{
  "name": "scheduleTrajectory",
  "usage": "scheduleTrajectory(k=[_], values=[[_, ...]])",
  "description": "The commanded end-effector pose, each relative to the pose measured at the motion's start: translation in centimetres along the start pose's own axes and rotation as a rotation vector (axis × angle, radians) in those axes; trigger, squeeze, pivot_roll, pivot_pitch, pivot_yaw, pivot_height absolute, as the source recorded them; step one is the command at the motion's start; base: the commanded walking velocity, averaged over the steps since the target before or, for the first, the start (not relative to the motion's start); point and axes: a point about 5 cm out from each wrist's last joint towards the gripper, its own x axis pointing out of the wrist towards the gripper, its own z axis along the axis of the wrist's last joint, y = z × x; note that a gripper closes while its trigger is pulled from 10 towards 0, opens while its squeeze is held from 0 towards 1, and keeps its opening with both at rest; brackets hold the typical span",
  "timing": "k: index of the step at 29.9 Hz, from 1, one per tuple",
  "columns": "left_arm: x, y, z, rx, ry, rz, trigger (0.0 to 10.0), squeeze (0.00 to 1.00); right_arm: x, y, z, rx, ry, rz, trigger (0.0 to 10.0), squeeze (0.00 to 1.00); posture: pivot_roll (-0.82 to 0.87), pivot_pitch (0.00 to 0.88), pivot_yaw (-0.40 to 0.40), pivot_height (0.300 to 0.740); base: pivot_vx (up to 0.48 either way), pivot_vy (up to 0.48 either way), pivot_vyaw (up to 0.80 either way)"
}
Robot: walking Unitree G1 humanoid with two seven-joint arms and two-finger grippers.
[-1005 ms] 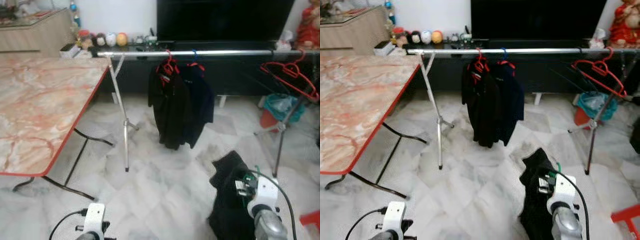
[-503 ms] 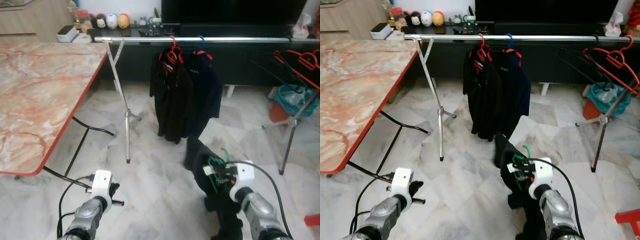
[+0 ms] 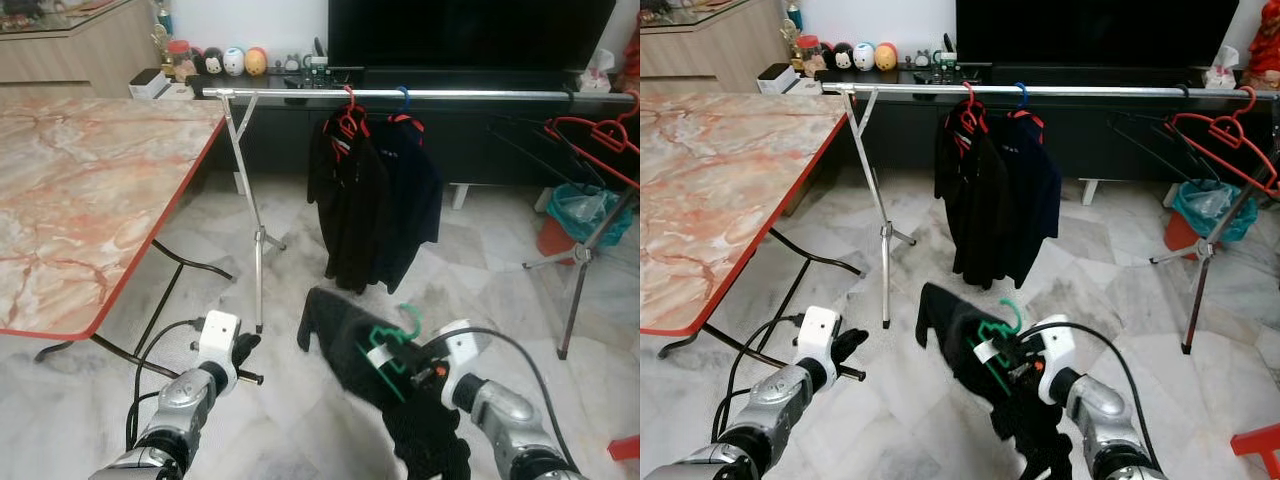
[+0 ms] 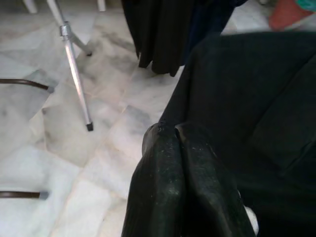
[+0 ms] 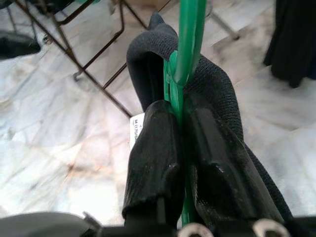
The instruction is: Hang hanger
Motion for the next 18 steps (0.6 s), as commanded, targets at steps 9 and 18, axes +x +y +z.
scheduleTrajectory(k=[9,18], values=[[1.3,-2.1,2.4,0.07,-0.063,-0.189,10.0,0.0,1.7,1.5,1.4,-0.002,-0.03,0.126,10.0,0.0,0.09,0.0,-0.012,0.74,0.0,0.0,0.0],[1.8,-2.9,3.0,0.08,-0.082,-0.207,10.0,0.0,2.8,2.1,2.1,-0.029,-0.032,0.096,10.0,0.0,0.09,0.0,-0.01,0.74,0.0,0.0,0.0]])
